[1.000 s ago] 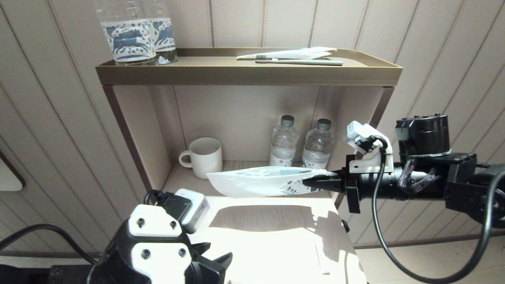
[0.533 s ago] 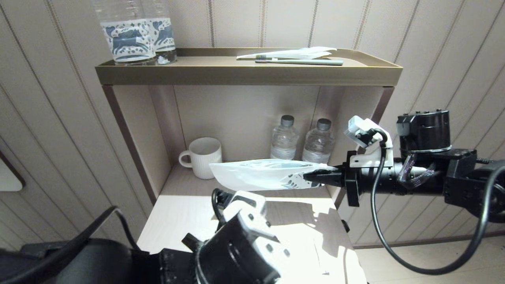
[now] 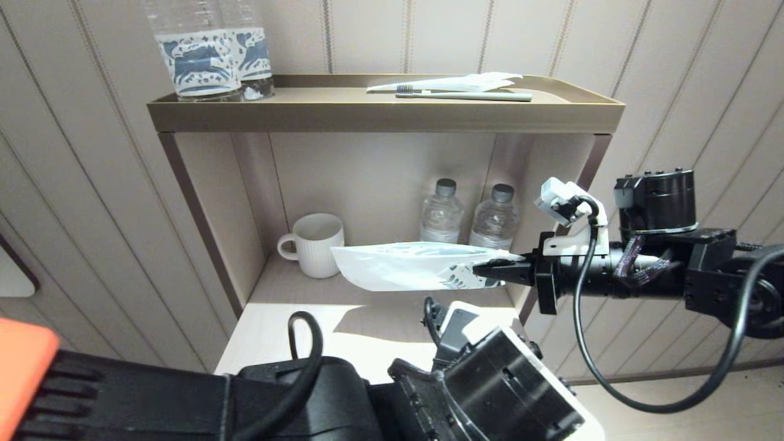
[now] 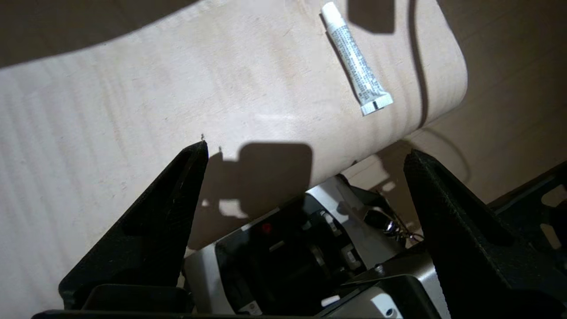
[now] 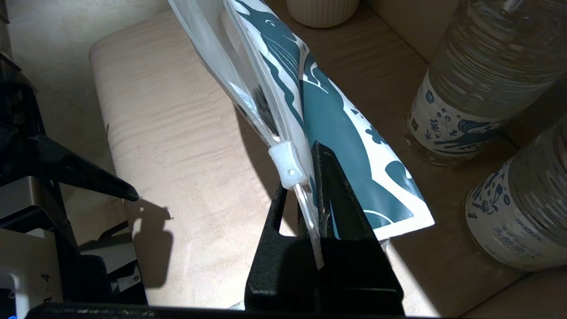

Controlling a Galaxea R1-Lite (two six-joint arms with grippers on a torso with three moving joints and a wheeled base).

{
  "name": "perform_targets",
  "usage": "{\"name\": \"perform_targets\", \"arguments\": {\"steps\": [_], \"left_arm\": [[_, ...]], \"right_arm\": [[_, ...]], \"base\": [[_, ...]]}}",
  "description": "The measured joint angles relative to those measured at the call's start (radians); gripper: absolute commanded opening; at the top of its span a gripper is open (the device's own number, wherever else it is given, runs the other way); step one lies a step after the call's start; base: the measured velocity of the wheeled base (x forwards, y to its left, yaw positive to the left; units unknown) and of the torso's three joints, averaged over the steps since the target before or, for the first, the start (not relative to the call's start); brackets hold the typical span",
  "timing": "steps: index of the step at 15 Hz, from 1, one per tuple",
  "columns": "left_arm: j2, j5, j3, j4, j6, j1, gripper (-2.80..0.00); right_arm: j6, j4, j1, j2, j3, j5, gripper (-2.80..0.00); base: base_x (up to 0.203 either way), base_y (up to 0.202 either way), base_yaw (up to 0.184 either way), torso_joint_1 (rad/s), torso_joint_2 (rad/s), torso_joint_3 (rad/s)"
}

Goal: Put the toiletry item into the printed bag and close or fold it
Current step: Pick up the comb

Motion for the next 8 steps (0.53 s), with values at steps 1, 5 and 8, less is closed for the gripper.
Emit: {"name": "perform_targets", "arguments": {"steps": [1,5,8], "left_arm": [[0.029,0.000,-0.042,0.015,-0.001,-0.003,0.00],[0.136,-0.006,-0.173,0.050,-0.007,-0.014,0.00],[0.205,-0.007,-0.250,0.090,-0.015,-0.015,0.00]], "right_arm": [[0.000,0.000,-0.004,0.003,-0.004,0.000,-2.80],[0.000,0.000,-0.009,0.012,-0.006,0.000,-2.80],[-0.001,0.000,-0.009,0.017,-0.007,0.000,-2.80]], "base": [[0.000,0.000,0.000,0.000,0.00,0.000],[0.000,0.000,0.000,0.000,0.00,0.000],[0.000,0.000,0.000,0.000,0.00,0.000]]}}
